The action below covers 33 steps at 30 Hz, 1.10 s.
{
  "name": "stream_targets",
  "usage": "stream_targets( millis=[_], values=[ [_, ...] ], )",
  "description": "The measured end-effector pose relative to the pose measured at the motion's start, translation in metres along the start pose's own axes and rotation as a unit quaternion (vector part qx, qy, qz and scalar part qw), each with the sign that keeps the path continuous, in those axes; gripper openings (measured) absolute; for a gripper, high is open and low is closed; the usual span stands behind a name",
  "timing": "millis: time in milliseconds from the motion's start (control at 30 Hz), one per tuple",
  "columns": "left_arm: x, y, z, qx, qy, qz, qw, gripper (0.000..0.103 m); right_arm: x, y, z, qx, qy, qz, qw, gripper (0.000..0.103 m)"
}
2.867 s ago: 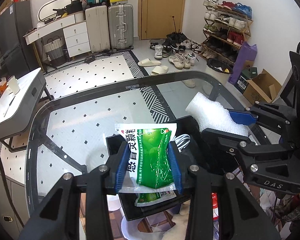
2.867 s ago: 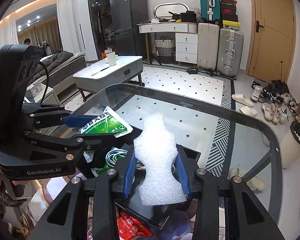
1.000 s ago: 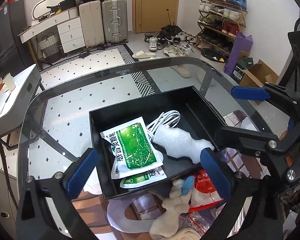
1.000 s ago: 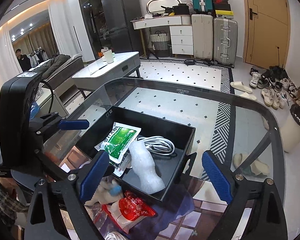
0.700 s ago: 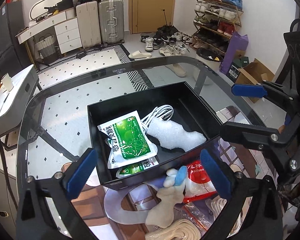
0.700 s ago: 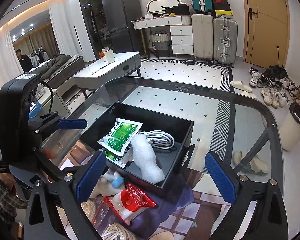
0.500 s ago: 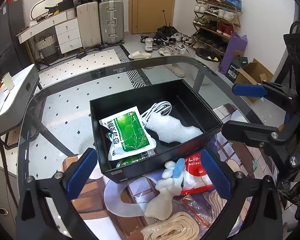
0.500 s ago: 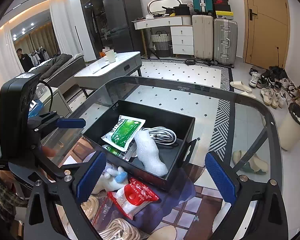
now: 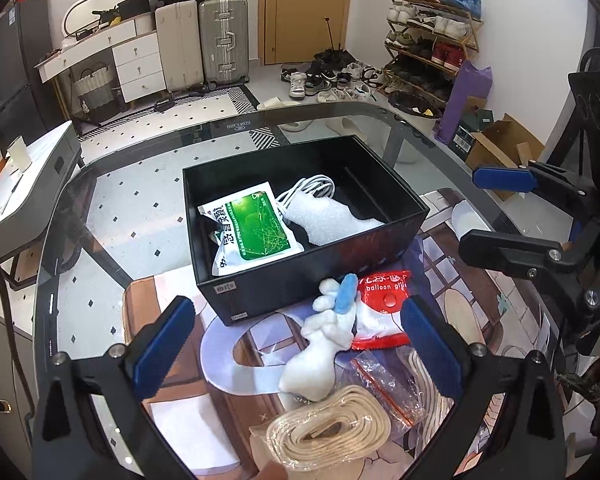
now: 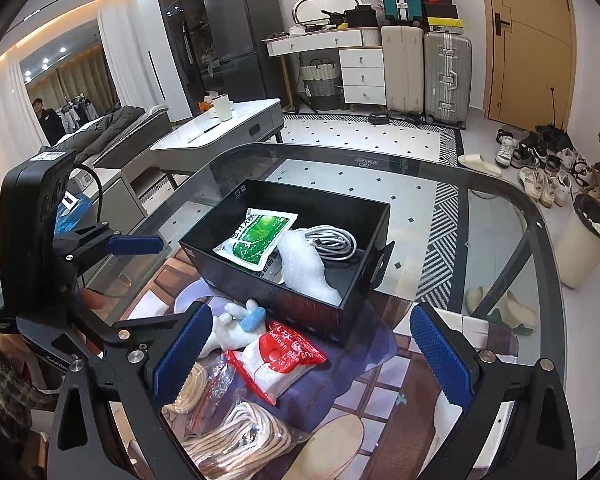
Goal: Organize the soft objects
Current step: 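Move both tools back over the bagged white rope coils beside the box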
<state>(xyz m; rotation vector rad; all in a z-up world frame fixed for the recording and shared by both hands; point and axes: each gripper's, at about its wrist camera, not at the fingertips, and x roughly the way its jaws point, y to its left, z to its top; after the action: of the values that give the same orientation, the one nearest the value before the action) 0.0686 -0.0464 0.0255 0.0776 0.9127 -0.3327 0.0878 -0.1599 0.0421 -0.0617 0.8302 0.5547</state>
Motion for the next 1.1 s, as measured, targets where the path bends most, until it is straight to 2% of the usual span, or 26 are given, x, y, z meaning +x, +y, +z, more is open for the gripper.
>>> stream_targets(
  millis=[500, 1100],
  values=[
    [0.000, 0.003, -0.034, -0.005, 0.019, 0.005, 0.9998, 0.103, 0.002, 0.024, -0.034, -0.003, 0.030, 0.014, 0.999, 0.101],
    [0.008, -0.009, -0.063, 0.001, 0.047, -0.004, 0.9989, 0.103, 0.010, 0.039, -0.067, 0.006, 0.070, -0.009, 0.997, 0.101]
  ],
)
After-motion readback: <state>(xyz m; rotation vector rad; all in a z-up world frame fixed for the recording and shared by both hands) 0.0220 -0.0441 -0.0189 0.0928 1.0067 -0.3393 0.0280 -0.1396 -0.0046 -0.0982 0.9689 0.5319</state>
